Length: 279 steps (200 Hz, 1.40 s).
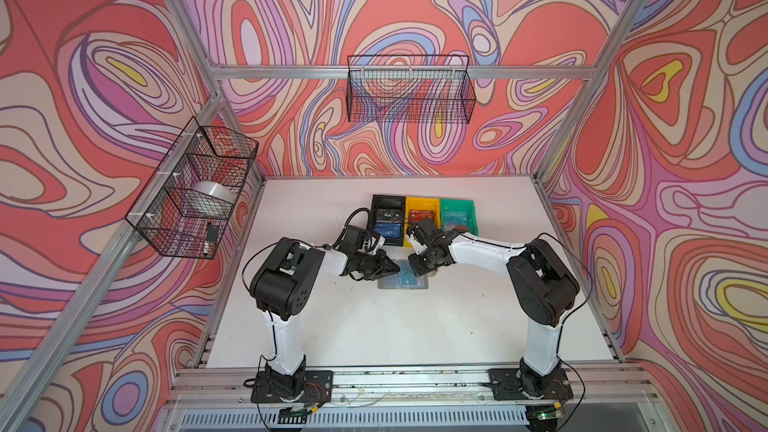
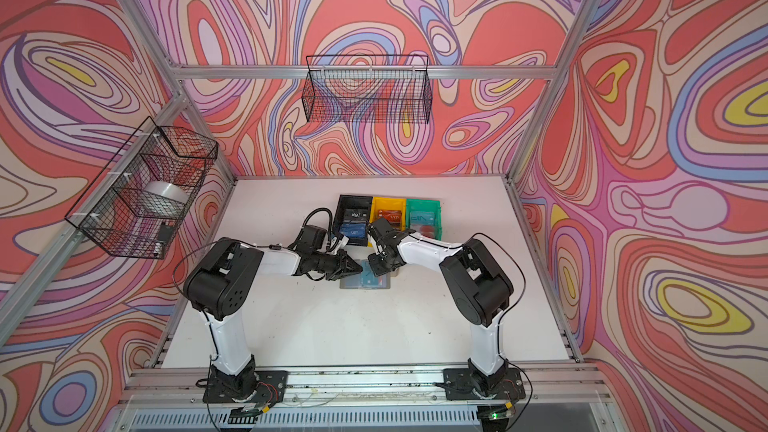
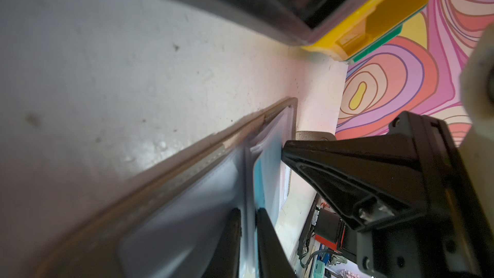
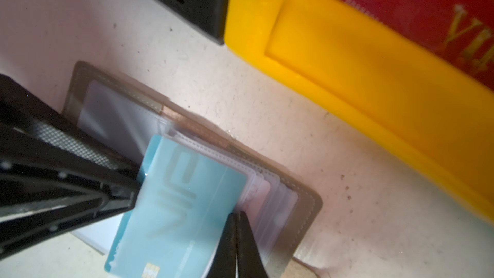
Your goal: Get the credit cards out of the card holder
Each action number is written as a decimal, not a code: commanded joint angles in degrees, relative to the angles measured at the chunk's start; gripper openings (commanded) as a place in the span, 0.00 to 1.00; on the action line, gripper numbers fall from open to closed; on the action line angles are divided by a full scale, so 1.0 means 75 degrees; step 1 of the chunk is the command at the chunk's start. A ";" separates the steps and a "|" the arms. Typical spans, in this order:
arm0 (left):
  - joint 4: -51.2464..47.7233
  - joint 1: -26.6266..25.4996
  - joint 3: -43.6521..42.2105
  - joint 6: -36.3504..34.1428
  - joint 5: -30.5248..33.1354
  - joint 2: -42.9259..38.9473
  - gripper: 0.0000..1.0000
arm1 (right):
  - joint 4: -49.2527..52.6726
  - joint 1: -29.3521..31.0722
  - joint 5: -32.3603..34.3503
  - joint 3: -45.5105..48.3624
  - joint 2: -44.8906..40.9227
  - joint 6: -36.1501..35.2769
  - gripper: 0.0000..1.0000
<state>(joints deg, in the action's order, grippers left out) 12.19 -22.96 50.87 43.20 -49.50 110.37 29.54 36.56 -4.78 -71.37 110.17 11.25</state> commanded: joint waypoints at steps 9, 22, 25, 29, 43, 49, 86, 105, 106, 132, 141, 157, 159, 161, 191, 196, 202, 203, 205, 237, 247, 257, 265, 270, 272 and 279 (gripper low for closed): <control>0.0121 -0.0056 0.0096 0.0061 -0.0037 0.0142 0.17 | 0.0160 0.0062 -0.0114 0.0092 0.0433 0.0001 0.06; 0.0133 -0.0062 0.0096 0.0064 -0.0052 0.0161 0.14 | 0.0154 0.0061 -0.0122 0.0095 0.0428 0.0001 0.06; 0.0146 -0.0061 0.0096 0.0074 -0.0058 0.0158 0.13 | 0.0157 0.0060 -0.0125 0.0109 0.0407 0.0001 0.06; 0.0145 -0.0067 0.0087 0.0080 -0.0071 0.0169 0.12 | 0.0156 0.0062 -0.0130 0.0103 0.0408 0.0001 0.06; 0.0174 -0.0068 0.0075 0.0088 -0.0063 0.0196 0.09 | 0.0161 0.0062 -0.0137 0.0117 0.0410 0.0021 0.06; 0.0180 -0.0074 0.0073 0.0099 -0.0069 0.0192 0.08 | 0.0153 0.0060 -0.0140 0.0116 0.0399 0.0013 0.06; 0.0203 -0.0071 0.0038 0.0099 -0.0086 0.0204 0.02 | 0.0177 0.0061 -0.0138 0.0133 0.0404 0.0024 0.06; 0.0183 -0.0070 0.0009 0.0088 -0.0080 0.0181 0.01 | 0.0197 0.0060 -0.0156 0.0118 0.0437 0.0032 0.06; 0.0181 -0.0069 0.0011 0.0082 -0.0080 0.0180 0.01 | 0.0203 0.0060 -0.0152 0.0112 0.0432 0.0028 0.06; 0.0031 -0.0058 -0.0004 -0.0017 -0.0048 0.0173 0.00 | 0.0221 0.0069 -0.0164 0.0118 0.0440 0.0036 0.06; 0.0006 -0.0031 -0.0030 -0.0047 -0.0043 0.0173 0.00 | 0.0232 0.0071 -0.0149 0.0124 0.0428 0.0036 0.06; -0.0030 0.0037 -0.0087 -0.0068 -0.0045 0.0153 0.00 | 0.0230 0.0067 -0.0137 0.0141 0.0400 0.0036 0.06; -0.0031 0.0049 -0.0093 -0.0074 -0.0036 0.0146 0.00 | 0.0230 0.0061 -0.0140 0.0141 0.0395 0.0036 0.06; -0.0031 0.0067 -0.0110 -0.0076 -0.0034 0.0141 0.00 | 0.0241 0.0060 -0.0146 0.0141 0.0387 0.0036 0.06; -0.0097 0.0267 -0.0244 -0.0151 -0.0041 -0.0001 0.00 | 0.0240 0.0061 -0.0136 0.0153 0.0379 0.0027 0.06; -0.0122 0.0284 -0.0266 -0.0175 -0.0038 -0.0030 0.00 | 0.0235 0.0066 -0.0133 0.0153 0.0381 0.0035 0.06; -0.0167 0.0321 -0.0285 -0.0202 -0.0037 -0.0053 0.00 | 0.0255 0.0060 -0.0134 0.0154 0.0378 0.0030 0.06; -0.0175 0.0320 -0.0288 -0.0204 -0.0035 -0.0060 0.00 | 0.0250 0.0060 -0.0135 0.0153 0.0374 0.0033 0.06; -0.0181 0.0331 -0.0284 -0.0205 -0.0037 -0.0065 0.00 | 0.0246 0.0060 -0.0127 0.0153 0.0376 0.0035 0.06; -0.0235 0.0413 -0.0360 -0.0270 -0.0039 -0.0138 0.00 | 0.0289 0.0060 -0.0132 0.0144 0.0361 0.0036 0.06; -0.0242 0.0434 -0.0367 -0.0276 -0.0042 -0.0156 0.00 | 0.0292 0.0059 -0.0118 0.0155 0.0342 0.0036 0.06; -0.0235 0.0459 -0.0377 -0.0276 -0.0051 -0.0149 0.00 | 0.0304 0.0059 -0.0119 0.0155 0.0315 0.0036 0.06; -0.0239 0.0460 -0.0388 -0.0279 -0.0051 -0.0155 0.00 | 0.0315 0.0062 -0.0113 0.0160 0.0302 0.0036 0.06; -0.0241 0.0479 -0.0401 -0.0287 -0.0053 -0.0169 0.00 | 0.0315 0.0062 -0.0124 0.0165 0.0299 0.0036 0.06; -0.0250 0.0476 -0.0412 -0.0287 -0.0056 -0.0169 0.00 | 0.0312 0.0066 -0.0122 0.0168 0.0305 0.0027 0.06; -0.0264 0.0500 -0.0429 -0.0287 -0.0052 -0.0189 0.00 | 0.0306 0.0068 -0.0130 0.0165 0.0319 0.0026 0.06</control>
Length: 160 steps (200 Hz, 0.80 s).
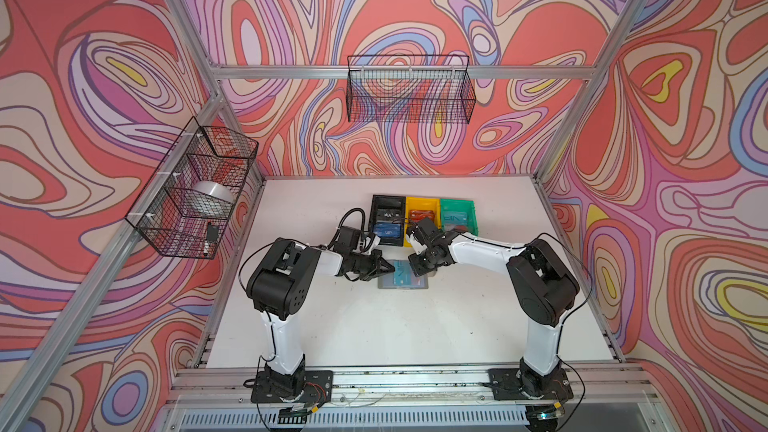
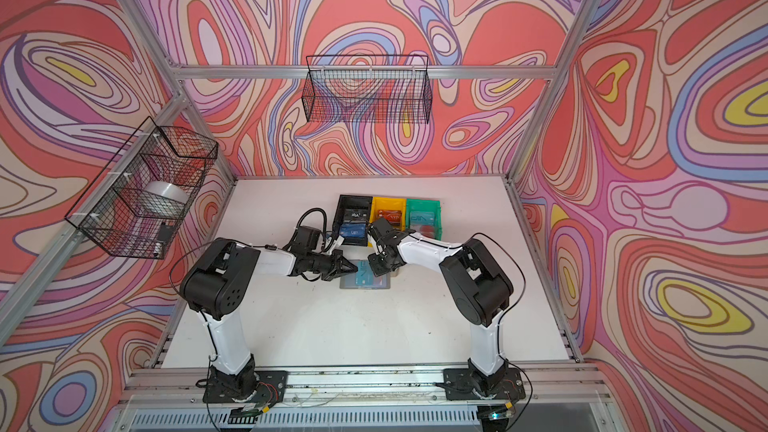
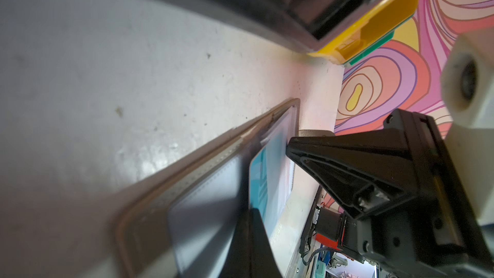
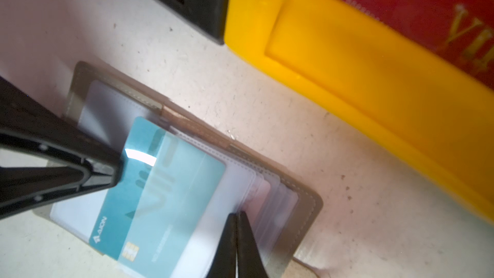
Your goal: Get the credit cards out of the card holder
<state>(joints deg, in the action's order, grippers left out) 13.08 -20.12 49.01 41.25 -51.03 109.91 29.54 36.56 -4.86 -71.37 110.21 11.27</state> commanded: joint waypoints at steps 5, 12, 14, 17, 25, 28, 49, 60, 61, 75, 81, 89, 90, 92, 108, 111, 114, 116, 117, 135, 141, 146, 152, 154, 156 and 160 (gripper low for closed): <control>-0.0391 0.0141 -0.0195 -0.0035 0.0153 -0.0167 0.00 | 0.0305 0.0063 -0.0132 0.0156 0.0338 0.0031 0.06; -0.0421 0.0157 -0.0216 -0.0051 0.0162 -0.0217 0.00 | 0.0309 0.0060 -0.0172 0.0145 0.0369 0.0022 0.06; -0.0438 0.0170 -0.0227 -0.0069 0.0160 -0.0246 0.00 | 0.0311 0.0060 -0.0181 0.0136 0.0382 0.0027 0.06; -0.0476 0.0173 -0.0230 -0.0084 0.0175 -0.0270 0.00 | 0.0307 0.0061 -0.0182 0.0131 0.0386 0.0025 0.06; -0.0631 0.0195 -0.0232 -0.0174 0.0220 -0.0372 0.00 | 0.0300 0.0069 -0.0215 0.0118 0.0434 0.0033 0.06; -0.0697 0.0208 -0.0222 -0.0207 0.0237 -0.0414 0.00 | 0.0297 0.0062 -0.0231 0.0109 0.0444 0.0042 0.06; -0.1234 0.0263 -0.0189 -0.0501 0.0420 -0.0703 0.00 | 0.0281 0.0060 -0.0305 0.0066 0.0556 0.0056 0.06; -0.1449 0.0297 -0.0166 -0.0612 0.0452 -0.0816 0.00 | 0.0290 0.0066 -0.0347 0.0042 0.0605 0.0068 0.06; -0.1462 0.0300 -0.0175 -0.0613 0.0452 -0.0821 0.00 | 0.0285 0.0063 -0.0353 0.0039 0.0613 0.0062 0.06; -0.1583 0.0348 -0.0192 -0.0670 0.0440 -0.0935 0.00 | 0.0292 0.0068 -0.0380 0.0027 0.0655 0.0068 0.06; -0.1622 0.0368 -0.0192 -0.0686 0.0451 -0.0982 0.00 | 0.0286 0.0068 -0.0400 0.0031 0.0665 0.0069 0.06; -0.1667 0.0392 -0.0208 -0.0685 0.0455 -0.1046 0.00 | 0.0292 0.0060 -0.0406 0.0036 0.0668 0.0068 0.06; -0.1676 0.0395 -0.0207 -0.0684 0.0465 -0.1054 0.00 | 0.0286 0.0060 -0.0418 0.0036 0.0668 0.0068 0.06; -0.1683 0.0397 -0.0207 -0.0684 0.0473 -0.1065 0.00 | 0.0285 0.0065 -0.0418 0.0036 0.0668 0.0074 0.06; -0.1808 0.0437 -0.0222 -0.0751 0.0492 -0.1162 0.00 | 0.0275 0.0071 -0.0468 0.0060 0.0637 0.0074 0.06; -0.1830 0.0442 -0.0221 -0.0759 0.0507 -0.1174 0.00 | 0.0272 0.0073 -0.0465 0.0060 0.0636 0.0079 0.06; -0.1868 0.0445 -0.0229 -0.0768 0.0526 -0.1196 0.00 | 0.0275 0.0071 -0.0471 0.0068 0.0636 0.0080 0.06; -0.1886 0.0453 -0.0227 -0.0778 0.0541 -0.1209 0.00 | 0.0279 0.0071 -0.0478 0.0070 0.0628 0.0080 0.06; -0.1897 0.0455 -0.0223 -0.0784 0.0543 -0.1211 0.00 | 0.0274 0.0071 -0.0483 0.0065 0.0625 0.0080 0.06; -0.2153 0.0491 -0.0207 -0.0905 0.0643 -0.1316 0.00 | 0.0259 0.0074 -0.0535 0.0039 0.0619 0.0068 0.06; -0.2266 0.0500 -0.0198 -0.0946 0.0682 -0.1350 0.00 | 0.0246 0.0072 -0.0553 0.0036 0.0603 0.0068 0.06; -0.2346 0.0515 -0.0189 -0.0996 0.0712 -0.1381 0.00 | 0.0246 0.0083 -0.0578 0.0033 0.0603 0.0058 0.06; -0.2436 0.0532 -0.0184 -0.1049 0.0742 -0.1409 0.00 | 0.0246 0.0083 -0.0609 0.0025 0.0603 0.0056 0.06; -0.2471 0.0542 -0.0190 -0.1063 0.0753 -0.1420 0.00 | 0.0245 0.0086 -0.0606 0.0022 0.0599 0.0062 0.06; -0.2500 0.0548 -0.0191 -0.1078 0.0761 -0.1432 0.00 | 0.0251 0.0084 -0.0606 0.0012 0.0604 0.0058 0.06; -0.2533 0.0558 -0.0195 -0.1102 0.0777 -0.1462 0.00 | 0.0250 0.0093 -0.0617 0.0003 0.0608 0.0051 0.06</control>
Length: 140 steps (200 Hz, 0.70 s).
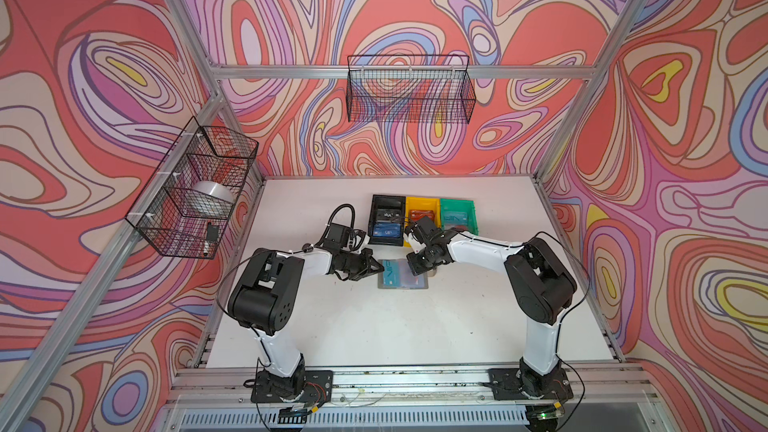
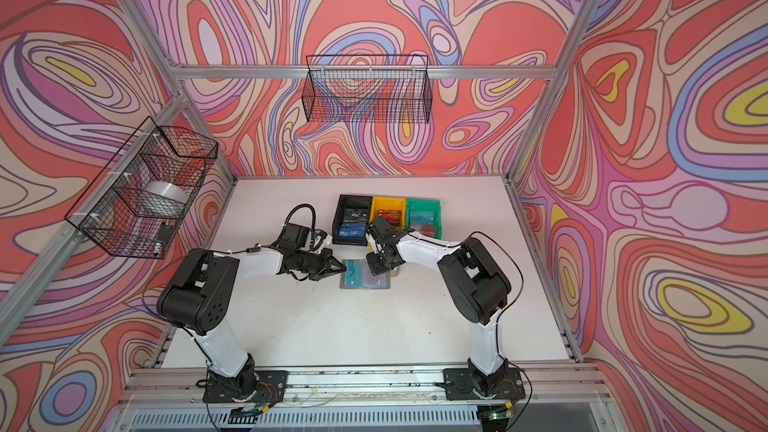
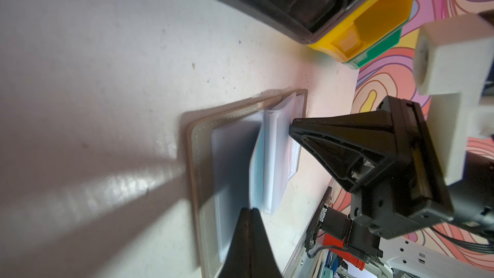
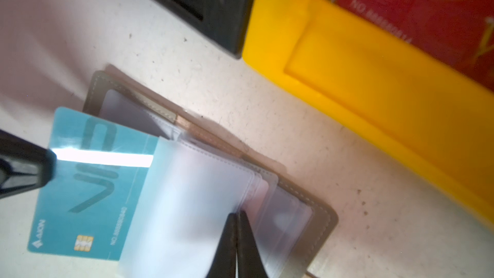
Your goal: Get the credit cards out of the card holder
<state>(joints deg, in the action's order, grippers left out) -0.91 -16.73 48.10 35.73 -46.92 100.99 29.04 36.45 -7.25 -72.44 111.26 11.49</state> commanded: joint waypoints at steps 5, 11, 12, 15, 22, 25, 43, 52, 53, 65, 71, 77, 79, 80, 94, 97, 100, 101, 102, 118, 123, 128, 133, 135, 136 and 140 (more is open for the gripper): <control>-0.0718 0.0120 -0.0079 -0.0391 0.0243 -0.0303 0.00 | 0.0318 0.0110 -0.0317 0.0139 0.0464 0.0017 0.06; -0.0771 0.0141 -0.0074 -0.0421 0.0263 -0.0344 0.00 | 0.0316 0.0121 -0.0345 0.0133 0.0459 0.0021 0.06; -0.0776 0.0149 -0.0079 -0.0418 0.0265 -0.0354 0.00 | 0.0314 0.0121 -0.0346 0.0132 0.0458 0.0018 0.06; -0.0807 0.0151 -0.0091 -0.0426 0.0273 -0.0379 0.00 | 0.0318 0.0121 -0.0361 0.0123 0.0468 0.0014 0.06; -0.0849 0.0179 -0.0099 -0.0448 0.0282 -0.0436 0.00 | 0.0304 0.0132 -0.0375 0.0122 0.0464 0.0002 0.06; -0.0876 0.0181 -0.0100 -0.0455 0.0284 -0.0450 0.00 | 0.0302 0.0133 -0.0384 0.0119 0.0473 0.0004 0.06; -0.1019 0.0237 -0.0119 -0.0519 0.0323 -0.0601 0.00 | 0.0299 0.0159 -0.0452 0.0087 0.0459 -0.0008 0.06; -0.1089 0.0268 -0.0122 -0.0548 0.0346 -0.0675 0.00 | 0.0278 0.0168 -0.0472 0.0078 0.0464 -0.0013 0.06; -0.1099 0.0265 -0.0121 -0.0552 0.0348 -0.0683 0.00 | 0.0277 0.0168 -0.0480 0.0076 0.0461 -0.0016 0.06; -0.1165 0.0303 -0.0140 -0.0565 0.0370 -0.0785 0.00 | 0.0289 0.0185 -0.0501 0.0040 0.0466 -0.0025 0.06; -0.1188 0.0324 -0.0154 -0.0574 0.0373 -0.0828 0.00 | 0.0300 0.0191 -0.0515 0.0027 0.0467 -0.0031 0.06; -0.1203 0.0331 -0.0167 -0.0580 0.0381 -0.0878 0.00 | 0.0293 0.0208 -0.0552 0.0019 0.0456 -0.0037 0.06; -0.1212 0.0347 -0.0170 -0.0580 0.0381 -0.0894 0.00 | 0.0296 0.0204 -0.0568 0.0007 0.0449 -0.0042 0.06; -0.1214 0.0345 -0.0168 -0.0580 0.0377 -0.0898 0.00 | 0.0298 0.0209 -0.0574 0.0005 0.0447 -0.0042 0.06; -0.1239 0.0379 -0.0199 -0.0587 0.0364 -0.0980 0.00 | 0.0269 0.0217 -0.0609 -0.0014 0.0446 -0.0047 0.06; -0.1250 0.0392 -0.0193 -0.0600 0.0367 -0.0990 0.00 | 0.0276 0.0224 -0.0614 -0.0017 0.0446 -0.0044 0.06; -0.1250 0.0400 -0.0202 -0.0603 0.0362 -0.0999 0.00 | 0.0275 0.0226 -0.0622 -0.0020 0.0446 -0.0043 0.06; -0.1256 0.0401 -0.0208 -0.0603 0.0361 -0.1004 0.00 | 0.0276 0.0226 -0.0625 -0.0020 0.0446 -0.0043 0.06; -0.1259 0.0402 -0.0211 -0.0603 0.0361 -0.1012 0.00 | 0.0271 0.0226 -0.0632 -0.0026 0.0446 -0.0043 0.06; -0.1314 0.0429 -0.0207 -0.0625 0.0367 -0.1054 0.00 | 0.0281 0.0237 -0.0679 -0.0055 0.0446 -0.0046 0.06; -0.1320 0.0437 -0.0208 -0.0627 0.0344 -0.1061 0.00 | 0.0273 0.0235 -0.0698 -0.0056 0.0439 -0.0055 0.06; -0.1331 0.0445 -0.0213 -0.0627 0.0349 -0.1084 0.00 | 0.0255 0.0238 -0.0741 -0.0050 0.0435 -0.0054 0.06; -0.1332 0.0457 -0.0214 -0.0639 0.0349 -0.1099 0.00 | 0.0232 0.0251 -0.0778 -0.0044 0.0434 -0.0046 0.06; -0.1332 0.0463 -0.0222 -0.0642 0.0343 -0.1110 0.00 | 0.0228 0.0250 -0.0788 -0.0044 0.0426 -0.0053 0.06; -0.1332 0.0462 -0.0218 -0.0646 0.0346 -0.1112 0.00 | 0.0223 0.0250 -0.0796 -0.0044 0.0430 -0.0054 0.06; -0.1343 0.0462 -0.0225 -0.0644 0.0348 -0.1119 0.00 | 0.0208 0.0249 -0.0816 -0.0044 0.0425 -0.0055 0.06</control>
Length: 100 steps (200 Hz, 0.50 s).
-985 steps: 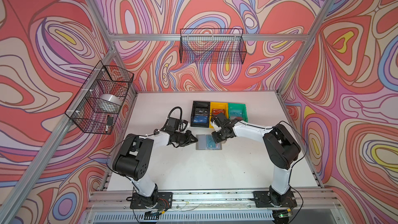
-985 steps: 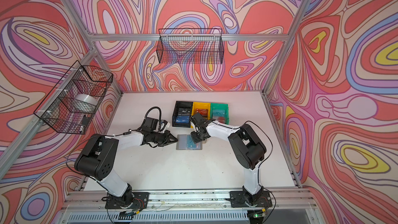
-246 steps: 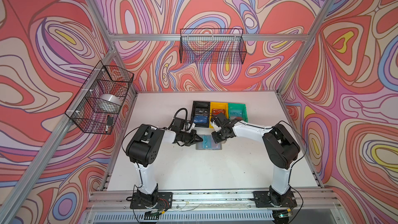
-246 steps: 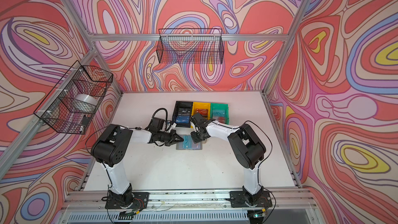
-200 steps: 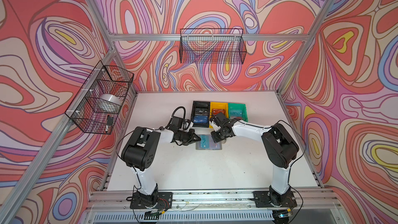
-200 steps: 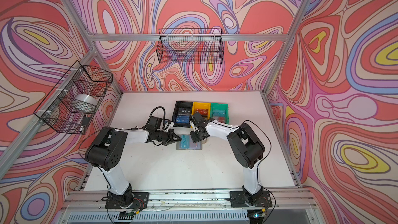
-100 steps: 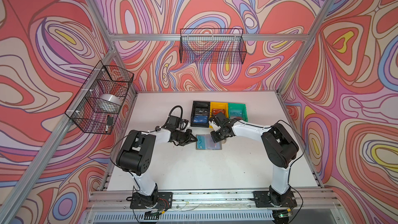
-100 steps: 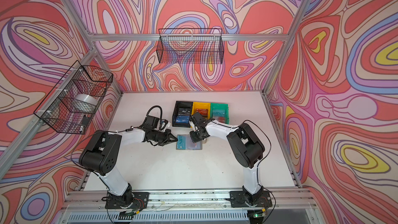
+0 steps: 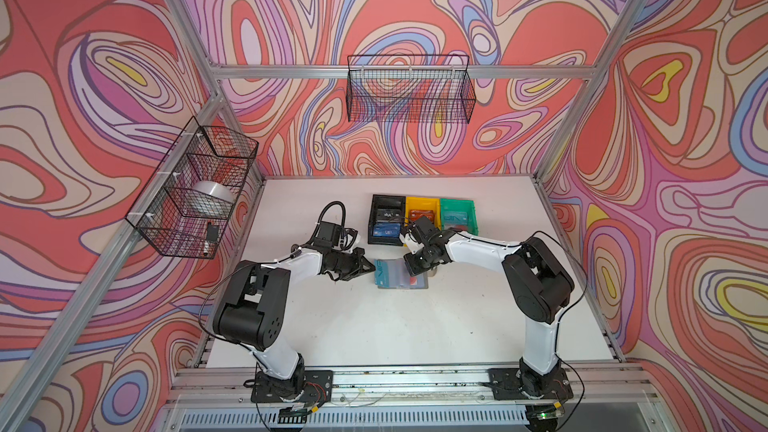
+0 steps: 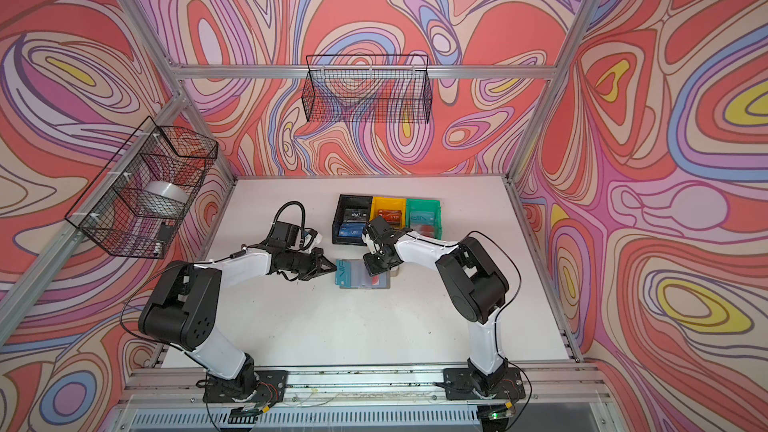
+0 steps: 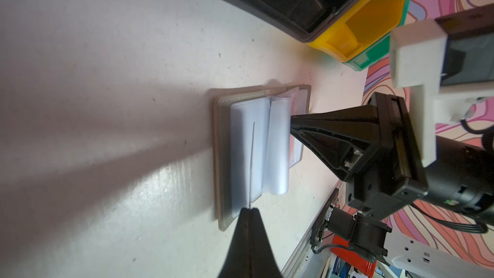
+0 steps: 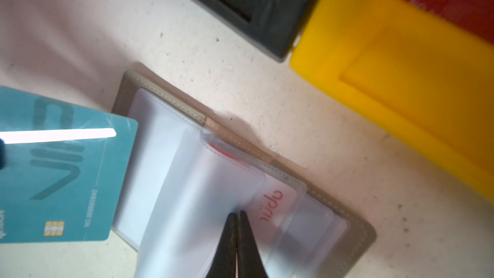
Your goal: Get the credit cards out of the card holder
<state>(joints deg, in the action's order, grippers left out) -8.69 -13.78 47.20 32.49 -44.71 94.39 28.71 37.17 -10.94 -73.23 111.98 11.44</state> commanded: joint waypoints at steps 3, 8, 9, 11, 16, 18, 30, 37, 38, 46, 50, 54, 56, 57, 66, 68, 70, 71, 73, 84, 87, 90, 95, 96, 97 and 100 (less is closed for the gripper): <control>-0.0306 0.0075 -0.0106 -0.0217 0.0049 -0.0255 0.00 | 0.0256 0.0159 -0.0339 0.0061 0.0337 -0.0049 0.06; -0.0306 0.0084 -0.0125 -0.0214 0.0054 -0.0269 0.00 | 0.0248 0.0160 -0.0363 0.0050 0.0340 -0.0049 0.06; -0.0306 0.0082 -0.0127 -0.0216 0.0055 -0.0269 0.00 | 0.0243 0.0163 -0.0366 0.0050 0.0345 -0.0049 0.06; -0.0306 0.0089 -0.0126 -0.0212 0.0049 -0.0286 0.00 | 0.0240 0.0165 -0.0369 0.0052 0.0349 -0.0049 0.06; -0.0306 0.0091 -0.0139 -0.0216 0.0052 -0.0312 0.00 | 0.0244 0.0168 -0.0398 0.0045 0.0362 -0.0049 0.06; -0.0306 0.0100 -0.0137 -0.0209 0.0045 -0.0321 0.00 | 0.0243 0.0166 -0.0394 0.0040 0.0376 -0.0049 0.06; -0.0305 0.0114 -0.0152 -0.0204 0.0034 -0.0365 0.00 | 0.0227 0.0185 -0.0426 0.0017 0.0429 -0.0048 0.06; -0.0314 0.0126 -0.0164 -0.0201 0.0032 -0.0406 0.00 | 0.0233 0.0200 -0.0456 0.0003 0.0457 -0.0037 0.06; -0.0316 0.0126 -0.0164 -0.0204 0.0031 -0.0413 0.00 | 0.0230 0.0200 -0.0460 -0.0003 0.0468 -0.0037 0.06; -0.0324 0.0135 -0.0175 -0.0200 0.0031 -0.0441 0.00 | 0.0217 0.0222 -0.0474 -0.0029 0.0517 -0.0037 0.06; -0.0335 0.0149 -0.0170 -0.0209 0.0031 -0.0452 0.00 | 0.0226 0.0240 -0.0485 -0.0041 0.0525 -0.0037 0.06; -0.0350 0.0152 -0.0176 -0.0217 0.0031 -0.0476 0.00 | 0.0222 0.0253 -0.0487 -0.0053 0.0542 -0.0037 0.06; -0.0352 0.0159 -0.0167 -0.0221 0.0031 -0.0485 0.00 | 0.0226 0.0258 -0.0487 -0.0055 0.0559 -0.0037 0.06; -0.0353 0.0160 -0.0172 -0.0226 0.0026 -0.0482 0.00 | 0.0226 0.0264 -0.0493 -0.0062 0.0566 -0.0037 0.06; -0.0371 0.0173 -0.0177 -0.0222 0.0031 -0.0503 0.00 | 0.0238 0.0282 -0.0509 -0.0104 0.0596 -0.0022 0.06; -0.0375 0.0179 -0.0182 -0.0225 0.0028 -0.0518 0.00 | 0.0239 0.0294 -0.0519 -0.0109 0.0602 -0.0022 0.06; -0.0382 0.0184 -0.0186 -0.0229 0.0028 -0.0530 0.00 | 0.0233 0.0300 -0.0521 -0.0122 0.0612 -0.0030 0.06; -0.0385 0.0184 -0.0181 -0.0230 0.0030 -0.0534 0.00 | 0.0230 0.0309 -0.0527 -0.0118 0.0616 -0.0028 0.06; -0.0388 0.0191 -0.0183 -0.0236 0.0025 -0.0537 0.00 | 0.0239 0.0313 -0.0538 -0.0130 0.0610 -0.0026 0.06; -0.0409 0.0204 -0.0188 -0.0251 0.0018 -0.0578 0.00 | 0.0231 0.0350 -0.0591 -0.0156 0.0623 -0.0038 0.06; -0.0412 0.0208 -0.0191 -0.0243 0.0020 -0.0583 0.00 | 0.0217 0.0358 -0.0602 -0.0170 0.0630 -0.0037 0.06; -0.0421 0.0211 -0.0194 -0.0253 0.0020 -0.0591 0.00 | 0.0217 0.0370 -0.0610 -0.0170 0.0622 -0.0042 0.06; -0.0432 0.0219 -0.0200 -0.0253 0.0020 -0.0611 0.00 | 0.0209 0.0382 -0.0637 -0.0184 0.0620 -0.0037 0.06; -0.0434 0.0220 -0.0206 -0.0254 0.0020 -0.0616 0.00 | 0.0206 0.0385 -0.0644 -0.0184 0.0620 -0.0037 0.06; -0.0435 0.0220 -0.0203 -0.0254 0.0026 -0.0612 0.00 | 0.0205 0.0387 -0.0653 -0.0185 0.0620 -0.0037 0.06; -0.0445 0.0220 -0.0200 -0.0260 0.0023 -0.0628 0.00 | 0.0199 0.0389 -0.0677 -0.0191 0.0623 -0.0037 0.06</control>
<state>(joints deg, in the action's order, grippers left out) -10.00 -12.64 46.39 31.73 -44.73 91.48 28.34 38.81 -14.61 -75.02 113.73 11.44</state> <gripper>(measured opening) 0.047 0.062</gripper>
